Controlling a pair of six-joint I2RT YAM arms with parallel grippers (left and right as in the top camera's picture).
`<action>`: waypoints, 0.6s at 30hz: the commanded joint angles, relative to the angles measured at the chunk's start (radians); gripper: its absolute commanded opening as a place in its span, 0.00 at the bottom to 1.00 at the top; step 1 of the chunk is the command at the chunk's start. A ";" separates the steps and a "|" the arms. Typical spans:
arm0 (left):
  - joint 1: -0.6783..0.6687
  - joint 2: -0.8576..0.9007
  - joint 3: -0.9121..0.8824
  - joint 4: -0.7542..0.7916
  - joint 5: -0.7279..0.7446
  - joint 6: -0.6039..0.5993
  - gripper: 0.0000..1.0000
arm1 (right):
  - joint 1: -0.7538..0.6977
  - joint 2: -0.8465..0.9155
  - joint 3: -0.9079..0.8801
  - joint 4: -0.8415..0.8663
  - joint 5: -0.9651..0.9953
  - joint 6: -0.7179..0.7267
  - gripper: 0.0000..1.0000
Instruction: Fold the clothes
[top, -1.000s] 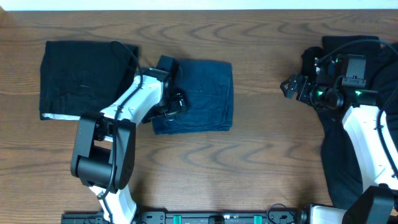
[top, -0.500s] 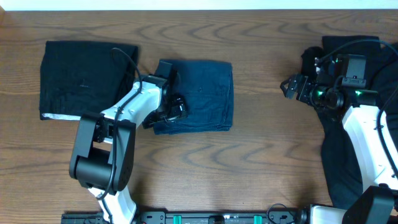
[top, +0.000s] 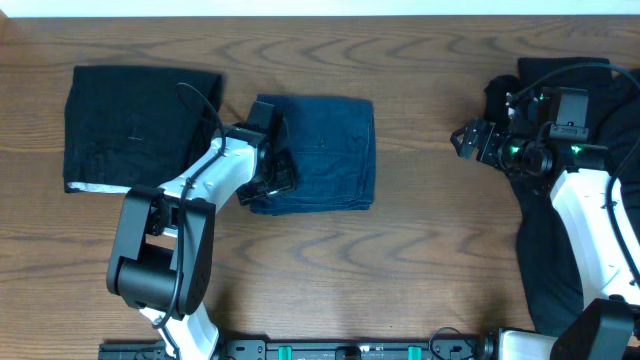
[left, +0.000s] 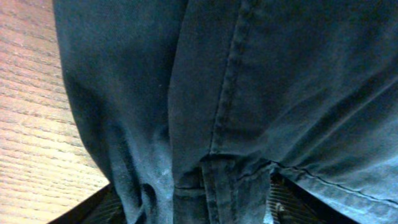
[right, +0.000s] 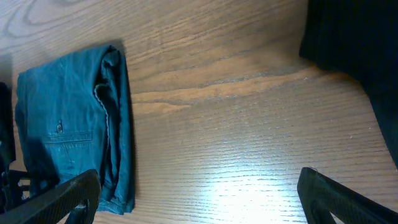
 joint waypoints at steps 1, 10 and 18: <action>-0.004 0.053 -0.048 0.008 0.051 -0.001 0.66 | -0.006 0.000 0.003 -0.001 -0.001 -0.005 0.99; -0.004 0.053 -0.047 0.028 0.051 -0.001 0.70 | -0.006 0.000 0.003 -0.001 -0.001 -0.004 0.99; 0.013 0.027 -0.014 0.026 0.214 0.003 0.82 | -0.006 0.000 0.003 -0.001 -0.001 -0.005 0.99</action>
